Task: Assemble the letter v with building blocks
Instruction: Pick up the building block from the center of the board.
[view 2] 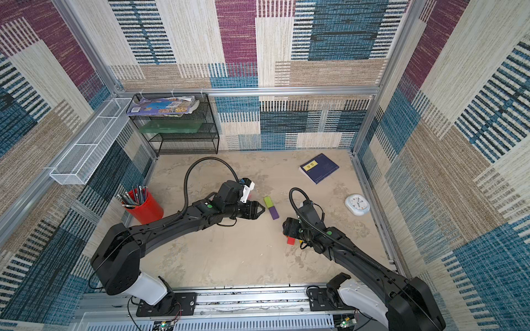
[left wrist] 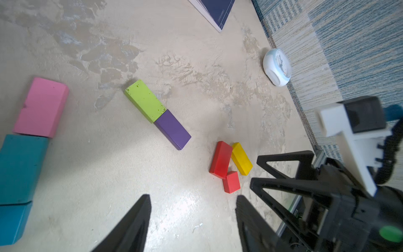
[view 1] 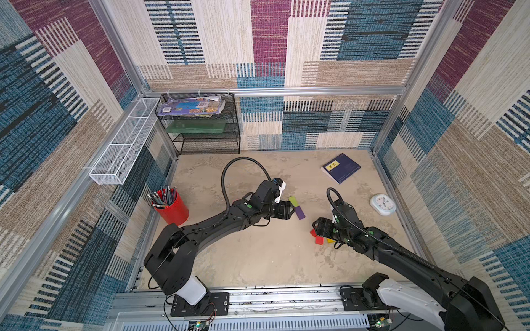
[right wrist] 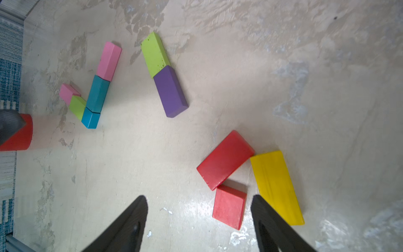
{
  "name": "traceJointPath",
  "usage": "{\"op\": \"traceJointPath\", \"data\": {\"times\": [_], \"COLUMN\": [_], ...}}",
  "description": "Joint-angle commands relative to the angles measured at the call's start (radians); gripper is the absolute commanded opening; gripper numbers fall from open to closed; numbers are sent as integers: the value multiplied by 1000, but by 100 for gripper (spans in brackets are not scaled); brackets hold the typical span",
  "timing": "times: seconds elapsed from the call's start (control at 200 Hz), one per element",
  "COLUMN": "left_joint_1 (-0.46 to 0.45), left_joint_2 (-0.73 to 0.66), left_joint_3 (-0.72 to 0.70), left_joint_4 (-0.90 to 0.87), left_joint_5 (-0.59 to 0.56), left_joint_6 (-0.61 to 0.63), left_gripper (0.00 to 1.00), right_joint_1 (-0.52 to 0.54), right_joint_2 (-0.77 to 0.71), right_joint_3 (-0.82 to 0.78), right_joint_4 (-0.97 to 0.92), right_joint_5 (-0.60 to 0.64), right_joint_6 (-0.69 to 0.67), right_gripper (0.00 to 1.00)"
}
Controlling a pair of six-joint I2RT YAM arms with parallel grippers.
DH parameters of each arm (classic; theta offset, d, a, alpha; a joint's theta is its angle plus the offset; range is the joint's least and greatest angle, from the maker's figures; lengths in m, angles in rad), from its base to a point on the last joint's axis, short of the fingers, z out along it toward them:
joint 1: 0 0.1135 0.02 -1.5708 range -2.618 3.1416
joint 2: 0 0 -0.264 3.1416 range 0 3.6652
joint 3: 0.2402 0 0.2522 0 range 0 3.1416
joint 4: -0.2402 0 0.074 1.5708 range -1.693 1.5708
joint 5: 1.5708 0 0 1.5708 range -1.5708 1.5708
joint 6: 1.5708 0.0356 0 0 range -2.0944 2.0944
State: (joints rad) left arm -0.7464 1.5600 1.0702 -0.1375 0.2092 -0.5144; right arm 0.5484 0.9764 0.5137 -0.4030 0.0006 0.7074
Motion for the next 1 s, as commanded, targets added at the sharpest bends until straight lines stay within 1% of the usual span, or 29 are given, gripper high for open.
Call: {"op": "traceJointPath", "data": {"times": [0.0,0.12,0.185,0.335,0.421,0.551,0.641,0.751,0.996], "left_joint_1": [-2,-7,-11,-29,-34,-41,-41,-41,-41], "left_joint_2": [-26,-50,-44,10,29,21,0,-31,-61], "left_joint_3": [-30,-117,-142,-121,-112,-131,-151,-191,-267], "left_joint_4": [9,114,154,161,148,148,148,167,207], "left_joint_5": [-33,-39,-38,-30,-25,-30,-42,-58,-59], "left_joint_6": [11,-21,-25,14,25,44,50,54,47], "left_gripper": [67,68,68,65,63,62,62,62,62], "right_joint_1": [10,40,60,124,179,263,291,316,322], "right_joint_2": [-15,-3,6,37,89,183,240,273,294], "right_joint_3": [-22,-28,-24,-22,3,38,65,97,126], "right_joint_4": [-9,-31,-44,-21,-35,-58,-82,-122,-163], "right_joint_5": [17,43,69,117,167,236,270,305,319], "right_joint_6": [18,34,49,105,154,235,277,318,314], "right_gripper": [78,78,78,75,73,71,71,69,65]}}
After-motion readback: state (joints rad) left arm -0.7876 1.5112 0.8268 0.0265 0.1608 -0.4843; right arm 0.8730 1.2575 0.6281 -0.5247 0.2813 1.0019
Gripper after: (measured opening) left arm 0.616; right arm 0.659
